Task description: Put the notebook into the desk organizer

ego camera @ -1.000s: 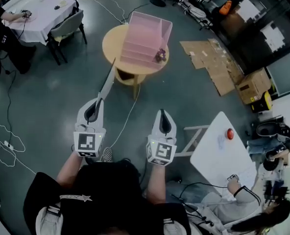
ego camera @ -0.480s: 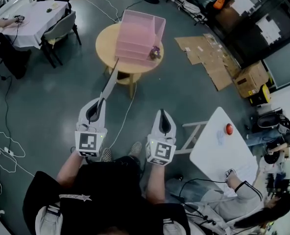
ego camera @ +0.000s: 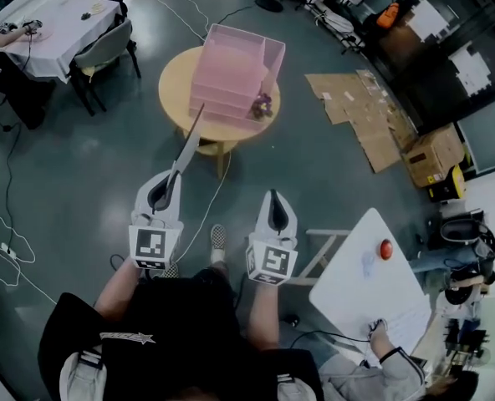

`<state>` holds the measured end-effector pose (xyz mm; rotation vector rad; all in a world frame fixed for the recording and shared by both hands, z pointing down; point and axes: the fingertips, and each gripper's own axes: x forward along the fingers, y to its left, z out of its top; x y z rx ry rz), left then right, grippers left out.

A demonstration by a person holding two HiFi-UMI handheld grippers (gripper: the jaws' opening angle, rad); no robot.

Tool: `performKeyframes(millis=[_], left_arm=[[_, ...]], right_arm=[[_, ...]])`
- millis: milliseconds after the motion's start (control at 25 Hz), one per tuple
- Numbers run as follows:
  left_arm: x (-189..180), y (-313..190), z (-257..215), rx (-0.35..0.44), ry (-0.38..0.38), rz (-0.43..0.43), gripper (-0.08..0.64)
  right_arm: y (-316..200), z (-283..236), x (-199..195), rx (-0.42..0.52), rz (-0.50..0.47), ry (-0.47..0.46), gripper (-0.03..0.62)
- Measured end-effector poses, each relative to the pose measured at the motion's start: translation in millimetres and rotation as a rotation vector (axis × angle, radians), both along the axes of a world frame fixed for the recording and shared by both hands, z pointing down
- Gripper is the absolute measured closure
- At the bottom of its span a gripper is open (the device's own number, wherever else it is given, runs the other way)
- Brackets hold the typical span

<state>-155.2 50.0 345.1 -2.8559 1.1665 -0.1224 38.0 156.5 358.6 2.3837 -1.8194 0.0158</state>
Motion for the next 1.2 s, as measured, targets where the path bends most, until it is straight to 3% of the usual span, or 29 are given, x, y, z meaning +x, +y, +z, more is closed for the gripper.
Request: performKeyframes(millis=[320,600,960,1200], left_arm=[[52,-52,15,-0.064,-0.003,-0.091,0.545],[76,-83,43,-0.207,0.05,-0.154,0.545],[89,-113,98,-0.477,0.236,-0.259,0.545],[91,-129,137,-0.674,0.429,-0.347,0.545]], right_arm=[[-75,6,58,-0.025,-0.091,-0.017,0.586],[-113,28,88,-0.071,-0.146,-0.059,0.586],[-149,66,103,-0.127,-0.224,-0.112,0.586],[-175,87,109,-0.158,-0.286,-0.149,0.586]])
